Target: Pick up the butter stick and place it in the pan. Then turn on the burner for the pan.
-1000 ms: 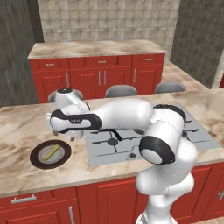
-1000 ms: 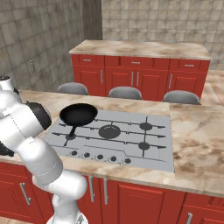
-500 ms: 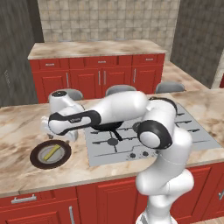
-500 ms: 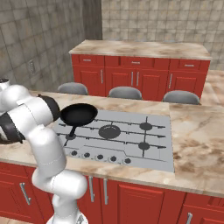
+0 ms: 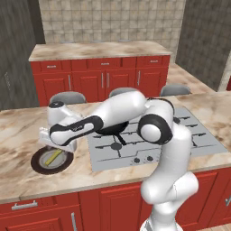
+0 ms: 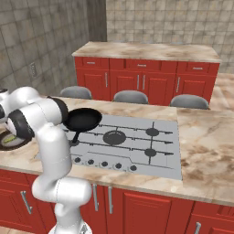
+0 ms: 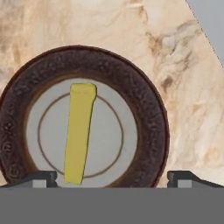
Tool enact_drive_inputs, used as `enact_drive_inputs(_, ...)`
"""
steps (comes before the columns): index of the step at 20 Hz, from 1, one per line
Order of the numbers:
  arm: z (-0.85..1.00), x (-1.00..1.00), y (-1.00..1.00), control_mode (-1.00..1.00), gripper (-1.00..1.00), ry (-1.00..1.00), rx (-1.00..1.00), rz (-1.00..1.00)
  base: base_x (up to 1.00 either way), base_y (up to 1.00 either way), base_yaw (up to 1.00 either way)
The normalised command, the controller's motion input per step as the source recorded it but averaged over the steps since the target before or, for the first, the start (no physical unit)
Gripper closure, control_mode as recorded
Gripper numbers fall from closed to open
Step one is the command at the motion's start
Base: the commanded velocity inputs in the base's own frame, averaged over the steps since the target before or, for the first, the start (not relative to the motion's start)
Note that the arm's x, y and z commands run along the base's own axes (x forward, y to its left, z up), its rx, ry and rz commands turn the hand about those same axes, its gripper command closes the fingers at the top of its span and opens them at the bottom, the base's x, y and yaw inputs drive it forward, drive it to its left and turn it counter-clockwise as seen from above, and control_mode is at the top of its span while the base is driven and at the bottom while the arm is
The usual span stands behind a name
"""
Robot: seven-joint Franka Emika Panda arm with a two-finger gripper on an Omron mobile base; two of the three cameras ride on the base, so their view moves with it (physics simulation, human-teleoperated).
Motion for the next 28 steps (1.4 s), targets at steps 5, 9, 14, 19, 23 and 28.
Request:
enact_drive_inputs(5, -0.25, 0.00, 0.02, -1.00, -1.00, 0.00, 0.00, 0.00, 0.00, 0.00, 0.00)
enact_drive_inputs(9, -0.14, 0.00, 0.08, -1.00, -1.00, 0.02, 0.00, 0.00, 0.00, 0.00, 0.00)
enact_drive_inputs(14, -0.10, 0.02, 0.09, -1.00, -1.00, 0.07, 0.00, 0.00, 0.00, 0.00, 0.00)
enact_drive_inputs(19, -0.12, 0.06, 0.01, -1.00, -1.00, 0.06, 0.00, 0.00, 0.00, 0.00, 0.00)
enact_drive_inputs(23, -0.14, 0.07, 0.02, -1.00, -1.00, 0.02, 0.00, 0.00, 0.00, 0.00, 0.00)
enact_drive_inputs(28, -0.17, 0.04, 0.07, -1.00, -1.00, 0.02, 0.00, 0.00, 0.00, 0.00, 0.00)
